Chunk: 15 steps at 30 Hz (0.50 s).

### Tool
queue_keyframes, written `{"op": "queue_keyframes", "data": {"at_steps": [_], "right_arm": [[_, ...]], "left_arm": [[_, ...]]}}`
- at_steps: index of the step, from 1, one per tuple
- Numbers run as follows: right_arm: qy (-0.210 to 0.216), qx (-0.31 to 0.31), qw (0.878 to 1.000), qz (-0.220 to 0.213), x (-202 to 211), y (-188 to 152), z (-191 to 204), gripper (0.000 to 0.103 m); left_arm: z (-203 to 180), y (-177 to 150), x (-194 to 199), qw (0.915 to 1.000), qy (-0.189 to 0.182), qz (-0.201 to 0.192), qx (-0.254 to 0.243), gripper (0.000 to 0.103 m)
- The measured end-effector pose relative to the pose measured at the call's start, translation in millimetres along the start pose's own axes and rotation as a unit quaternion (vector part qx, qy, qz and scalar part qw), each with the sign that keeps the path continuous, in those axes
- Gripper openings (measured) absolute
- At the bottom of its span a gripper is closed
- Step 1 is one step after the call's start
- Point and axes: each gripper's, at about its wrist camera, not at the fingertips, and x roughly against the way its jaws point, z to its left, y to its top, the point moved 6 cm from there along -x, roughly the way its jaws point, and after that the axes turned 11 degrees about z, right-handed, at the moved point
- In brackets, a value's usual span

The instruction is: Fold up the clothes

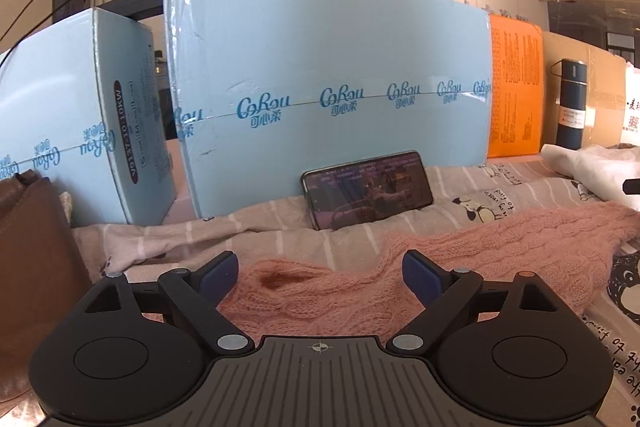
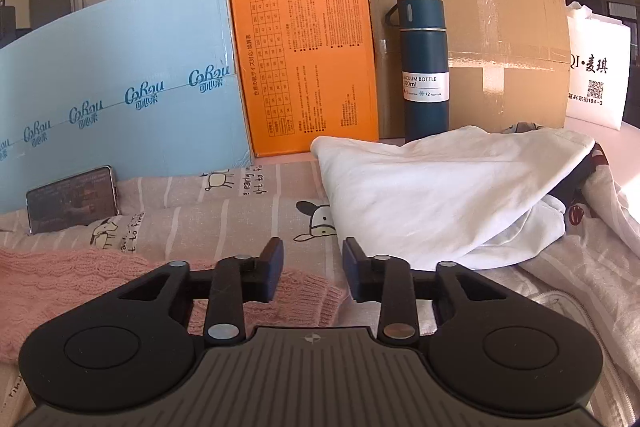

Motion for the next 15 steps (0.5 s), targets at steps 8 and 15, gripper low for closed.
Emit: {"op": "queue_keyframes", "data": {"at_steps": [8,15], "right_arm": [[0.040,-0.007,0.998,0.050,-14,-11,13,0.054],[0.004,0.029,0.999,0.026,-14,-15,17,0.007]], "left_arm": [[43,-5,-21,0.9975,-0.029,0.038,0.052,0.090],[39,-10,-35,0.9984,0.037,0.042,-0.003,0.011]]}}
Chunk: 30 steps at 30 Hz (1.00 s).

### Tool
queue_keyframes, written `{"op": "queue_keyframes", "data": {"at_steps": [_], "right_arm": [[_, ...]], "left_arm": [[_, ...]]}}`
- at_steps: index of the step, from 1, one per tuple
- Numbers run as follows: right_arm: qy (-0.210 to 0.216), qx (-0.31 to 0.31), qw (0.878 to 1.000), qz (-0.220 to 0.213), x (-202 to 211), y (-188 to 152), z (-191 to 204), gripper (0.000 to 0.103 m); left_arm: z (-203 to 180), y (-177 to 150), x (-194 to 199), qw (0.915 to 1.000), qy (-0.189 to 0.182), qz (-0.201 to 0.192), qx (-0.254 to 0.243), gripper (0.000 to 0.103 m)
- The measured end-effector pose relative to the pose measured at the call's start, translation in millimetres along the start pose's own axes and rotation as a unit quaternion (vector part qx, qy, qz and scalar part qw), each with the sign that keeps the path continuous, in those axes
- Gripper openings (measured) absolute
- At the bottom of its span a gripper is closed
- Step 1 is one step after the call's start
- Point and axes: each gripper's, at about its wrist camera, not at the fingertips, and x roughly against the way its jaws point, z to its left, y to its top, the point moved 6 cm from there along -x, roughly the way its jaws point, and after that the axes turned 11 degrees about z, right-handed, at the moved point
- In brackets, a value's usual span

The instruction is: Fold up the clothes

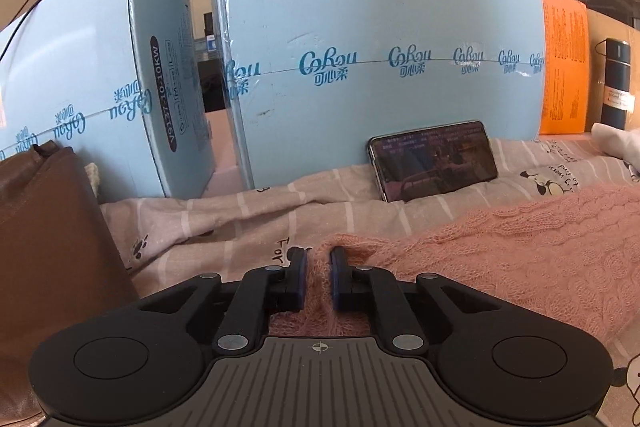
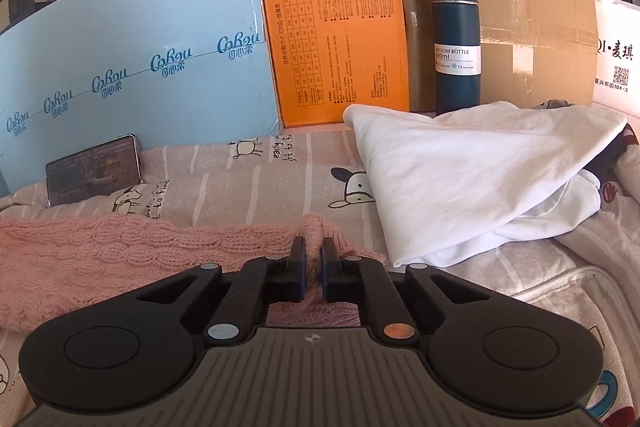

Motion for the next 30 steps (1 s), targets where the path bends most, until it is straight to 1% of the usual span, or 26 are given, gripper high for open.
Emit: {"op": "queue_keyframes", "data": {"at_steps": [2,3,5,6,7,8,9,10,11,12,13,15,17,18,20,23,26,30], "right_arm": [[-0.003,0.001,1.000,-0.003,2,1,-2,0.006],[-0.004,0.001,1.000,-0.003,3,1,-3,0.006],[-0.004,0.001,1.000,0.008,-2,-1,-3,0.007],[-0.003,0.000,1.000,0.014,-4,-1,-4,0.007],[-0.003,-0.001,1.000,0.019,-6,-2,-4,0.007],[-0.003,-0.003,1.000,0.021,-6,-2,-4,0.009],[-0.004,-0.007,1.000,0.019,-6,-2,-5,0.014],[-0.005,-0.015,1.000,0.016,-4,-2,-7,0.020],[-0.006,-0.023,1.000,0.013,-3,-2,-9,0.033],[-0.005,-0.032,0.999,0.010,-2,-2,-12,0.042],[0.002,-0.043,0.999,0.005,0,-1,-14,0.045],[0.015,-0.064,0.998,-0.004,4,0,-19,0.067],[0.023,-0.078,0.997,-0.014,12,2,-20,0.074],[0.029,-0.088,0.996,-0.021,18,3,-20,0.078],[0.037,-0.107,0.993,-0.024,27,4,-21,0.084],[0.052,-0.157,0.986,0.000,38,1,-23,0.084],[0.082,-0.201,0.975,0.048,40,-6,-18,0.084],[0.134,-0.243,0.957,0.083,39,-8,-5,0.085]], "left_arm": [[-2,-1,-1,1.0000,0.004,0.003,-0.008,0.015],[-3,-2,-2,0.9999,0.009,0.001,-0.014,0.019],[-6,-2,0,0.9995,0.024,-0.005,-0.021,0.031],[-6,-2,2,0.9992,0.031,-0.010,-0.022,0.051],[-4,-1,5,0.9991,0.037,-0.017,-0.015,0.076],[-3,0,9,0.9988,0.042,-0.024,-0.009,0.084],[0,1,14,0.9987,0.040,-0.030,0.005,0.090],[4,1,18,0.9988,0.031,-0.032,0.023,0.091],[9,2,22,0.9980,0.019,-0.033,0.050,0.091],[14,2,25,0.9963,0.012,-0.034,0.078,0.092],[22,2,28,0.9918,0.001,-0.029,0.124,0.095],[35,0,33,0.9806,-0.018,-0.016,0.195,0.096],[43,-3,39,0.9723,-0.034,-0.019,0.230,0.096],[45,-4,43,0.9703,-0.037,-0.024,0.238,0.096],[47,-9,48,0.9684,-0.035,-0.028,0.245,0.097],[49,-17,54,0.9647,-0.046,-0.032,0.257,0.097],[53,-23,61,0.9610,-0.054,-0.037,0.269,0.097],[57,-27,69,0.9556,-0.060,-0.047,0.285,0.098]]}}
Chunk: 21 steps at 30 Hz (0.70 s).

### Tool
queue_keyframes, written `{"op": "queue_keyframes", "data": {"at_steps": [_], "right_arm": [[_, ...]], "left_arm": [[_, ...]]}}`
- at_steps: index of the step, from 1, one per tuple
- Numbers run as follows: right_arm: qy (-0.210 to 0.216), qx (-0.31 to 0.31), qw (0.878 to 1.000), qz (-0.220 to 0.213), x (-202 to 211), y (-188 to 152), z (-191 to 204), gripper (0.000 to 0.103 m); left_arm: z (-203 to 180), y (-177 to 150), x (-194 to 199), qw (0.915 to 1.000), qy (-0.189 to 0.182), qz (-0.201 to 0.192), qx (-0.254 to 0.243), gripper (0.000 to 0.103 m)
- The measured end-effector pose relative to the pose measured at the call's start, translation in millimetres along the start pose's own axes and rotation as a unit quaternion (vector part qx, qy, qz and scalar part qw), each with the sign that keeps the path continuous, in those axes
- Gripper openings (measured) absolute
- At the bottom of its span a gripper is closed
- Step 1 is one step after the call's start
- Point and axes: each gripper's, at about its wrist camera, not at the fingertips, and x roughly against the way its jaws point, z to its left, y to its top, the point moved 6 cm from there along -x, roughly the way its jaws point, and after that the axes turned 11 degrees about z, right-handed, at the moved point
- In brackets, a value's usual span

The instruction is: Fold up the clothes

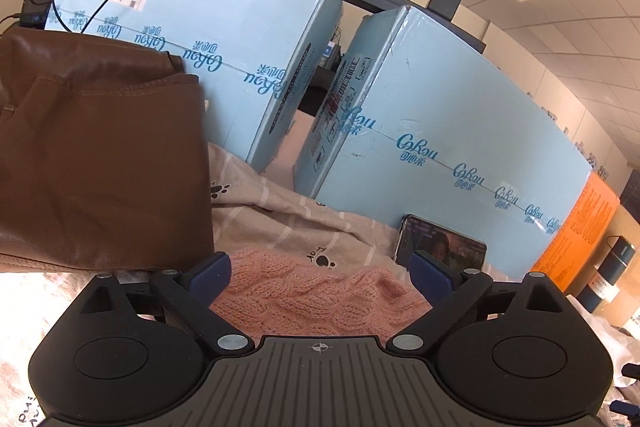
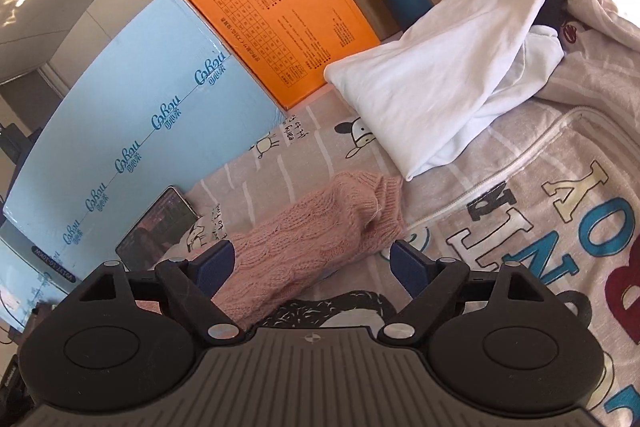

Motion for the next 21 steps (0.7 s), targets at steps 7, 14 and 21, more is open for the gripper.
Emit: {"op": "queue_keyframes", "data": {"at_steps": [7,14,21], "right_arm": [[0.023,-0.057,0.997,0.045,-35,2,0,0.090],[0.040,-0.105,0.994,-0.017,-61,30,-4,0.094],[-0.007,-0.038,0.998,-0.043,-63,18,9,0.012]], "left_arm": [[4,-5,-2,0.9998,-0.008,0.010,0.016,0.099],[12,-5,-6,0.9990,-0.015,0.018,0.039,0.099],[22,-5,-11,0.9983,-0.008,0.025,0.051,0.099]]}}
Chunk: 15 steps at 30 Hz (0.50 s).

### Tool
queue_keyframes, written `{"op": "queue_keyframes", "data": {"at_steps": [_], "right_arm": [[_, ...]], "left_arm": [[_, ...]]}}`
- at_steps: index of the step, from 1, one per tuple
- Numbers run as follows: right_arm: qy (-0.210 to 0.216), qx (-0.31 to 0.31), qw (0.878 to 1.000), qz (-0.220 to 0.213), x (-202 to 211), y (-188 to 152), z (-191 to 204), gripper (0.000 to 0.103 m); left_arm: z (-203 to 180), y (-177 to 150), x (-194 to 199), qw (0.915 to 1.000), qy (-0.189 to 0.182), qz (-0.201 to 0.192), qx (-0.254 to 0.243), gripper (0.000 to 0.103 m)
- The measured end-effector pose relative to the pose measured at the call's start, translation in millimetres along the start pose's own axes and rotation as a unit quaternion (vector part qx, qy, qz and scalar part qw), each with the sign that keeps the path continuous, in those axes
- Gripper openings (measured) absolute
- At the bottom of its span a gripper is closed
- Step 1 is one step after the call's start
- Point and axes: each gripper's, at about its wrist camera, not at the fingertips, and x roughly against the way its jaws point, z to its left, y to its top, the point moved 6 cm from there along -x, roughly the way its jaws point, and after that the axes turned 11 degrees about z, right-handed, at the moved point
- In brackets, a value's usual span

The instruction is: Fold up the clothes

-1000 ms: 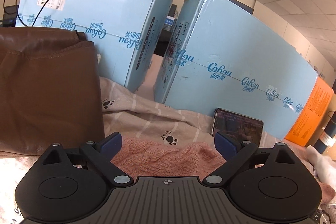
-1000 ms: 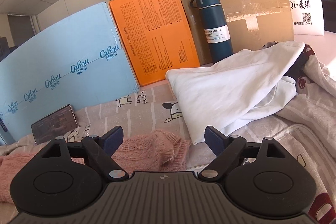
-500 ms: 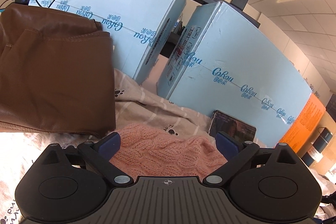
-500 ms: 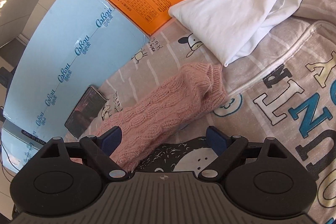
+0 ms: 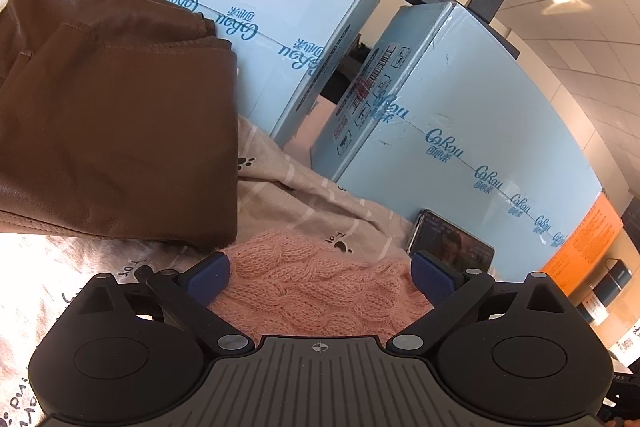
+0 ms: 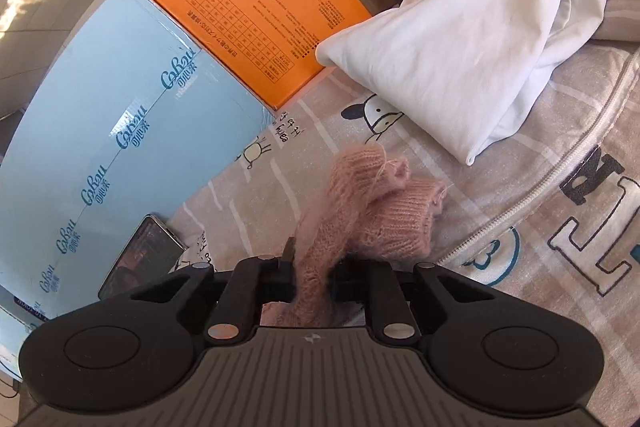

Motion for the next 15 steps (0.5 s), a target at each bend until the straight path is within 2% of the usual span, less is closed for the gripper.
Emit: {"op": "queue_keyframes", "data": {"at_steps": [6,11,13,15], "right_arm": [[0.018,0.053,0.994,-0.092,59,-2,21,0.011],[-0.046,0.078,0.985,-0.148,83,8,15,0.011],[-0.085,0.085,0.980,-0.158,83,12,11,0.011],[-0.091,0.106,0.978,-0.158,81,8,16,0.011]], "left_arm": [[-6,-2,-1,0.9998,0.003,0.001,-0.022,0.099],[-21,-8,-2,0.9973,0.012,0.007,-0.071,0.099],[-27,-12,-5,0.9947,0.026,0.014,-0.098,0.099],[-32,-15,-9,0.9915,0.042,0.020,-0.122,0.099]]}}
